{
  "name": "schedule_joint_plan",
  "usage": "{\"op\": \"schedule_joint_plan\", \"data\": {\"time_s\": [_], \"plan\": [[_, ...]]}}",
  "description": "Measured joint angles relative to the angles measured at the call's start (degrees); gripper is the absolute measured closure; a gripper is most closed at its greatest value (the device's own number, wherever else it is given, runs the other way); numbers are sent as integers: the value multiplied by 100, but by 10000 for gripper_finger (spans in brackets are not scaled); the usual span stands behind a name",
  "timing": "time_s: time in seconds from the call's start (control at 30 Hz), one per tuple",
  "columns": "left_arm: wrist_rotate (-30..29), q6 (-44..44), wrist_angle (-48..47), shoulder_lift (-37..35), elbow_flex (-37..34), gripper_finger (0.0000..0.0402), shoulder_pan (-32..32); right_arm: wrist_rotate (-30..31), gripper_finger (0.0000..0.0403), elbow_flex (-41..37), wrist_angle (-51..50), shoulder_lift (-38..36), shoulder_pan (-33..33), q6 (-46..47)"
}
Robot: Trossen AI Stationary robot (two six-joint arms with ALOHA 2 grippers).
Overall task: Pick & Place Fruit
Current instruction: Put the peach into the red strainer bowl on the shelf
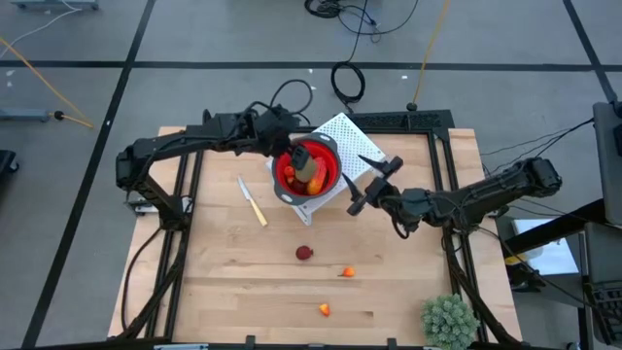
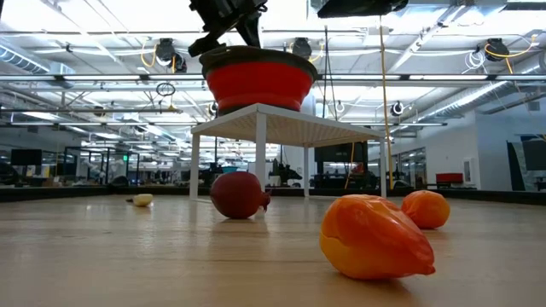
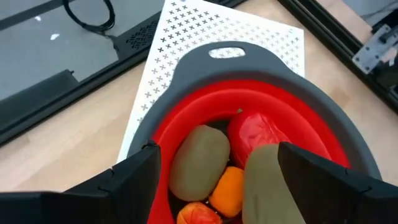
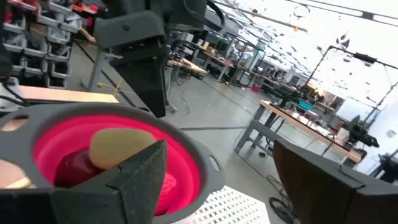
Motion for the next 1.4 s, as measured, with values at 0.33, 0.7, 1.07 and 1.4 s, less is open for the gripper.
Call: {"op": "schedule_joint_plan", "data": {"time_s": [0.33, 0.7, 1.07, 1.4], "plan": [[-299, 682, -409, -504, 7, 92, -384, 6, 119, 0, 56, 2, 386, -62], [-800, 1452, -994, -1266, -7, 232, -1252, -22, 119, 0, 74, 2, 805, 1288], [-803, 1098, -196, -2181, -1196, 391, -1740, -638, 119, 0, -58, 2, 1401, 1897], [-660, 1015, 697, -3646, -2494, 383, -2356, -1244, 119, 0, -52, 39, 1812, 2774]]}}
